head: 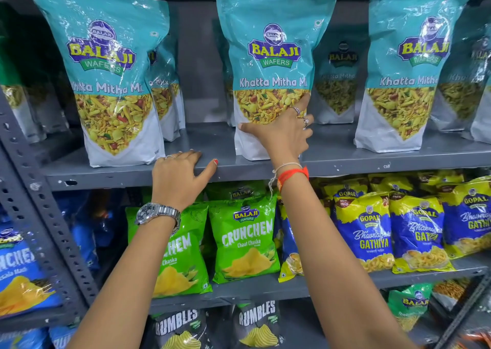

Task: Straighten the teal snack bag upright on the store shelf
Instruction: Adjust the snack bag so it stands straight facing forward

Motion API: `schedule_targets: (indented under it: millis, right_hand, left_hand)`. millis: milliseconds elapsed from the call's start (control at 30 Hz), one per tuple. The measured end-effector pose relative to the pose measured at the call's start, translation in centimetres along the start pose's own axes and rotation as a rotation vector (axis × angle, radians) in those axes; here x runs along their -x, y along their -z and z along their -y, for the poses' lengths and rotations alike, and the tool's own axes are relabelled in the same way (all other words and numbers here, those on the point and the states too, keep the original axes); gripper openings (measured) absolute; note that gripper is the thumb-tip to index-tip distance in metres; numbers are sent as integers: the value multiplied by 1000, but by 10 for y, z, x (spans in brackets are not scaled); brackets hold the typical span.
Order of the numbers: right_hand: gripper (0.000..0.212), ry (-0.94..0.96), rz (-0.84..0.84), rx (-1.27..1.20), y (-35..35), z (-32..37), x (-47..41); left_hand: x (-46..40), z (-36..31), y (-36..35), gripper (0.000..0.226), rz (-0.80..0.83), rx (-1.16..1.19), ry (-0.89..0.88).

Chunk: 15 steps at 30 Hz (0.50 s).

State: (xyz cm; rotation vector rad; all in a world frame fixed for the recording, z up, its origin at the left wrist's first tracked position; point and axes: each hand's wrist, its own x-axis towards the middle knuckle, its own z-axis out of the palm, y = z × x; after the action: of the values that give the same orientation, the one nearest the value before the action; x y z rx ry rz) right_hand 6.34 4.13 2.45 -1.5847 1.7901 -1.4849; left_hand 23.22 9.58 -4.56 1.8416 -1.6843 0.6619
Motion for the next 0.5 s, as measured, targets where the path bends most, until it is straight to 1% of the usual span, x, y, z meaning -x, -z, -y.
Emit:
schedule_targets:
  millis: [500]
  right_hand:
    - [141,13,-40,3,0,-2,4]
  left_hand:
    - [-1,2,-2,65,-23,0,-8]
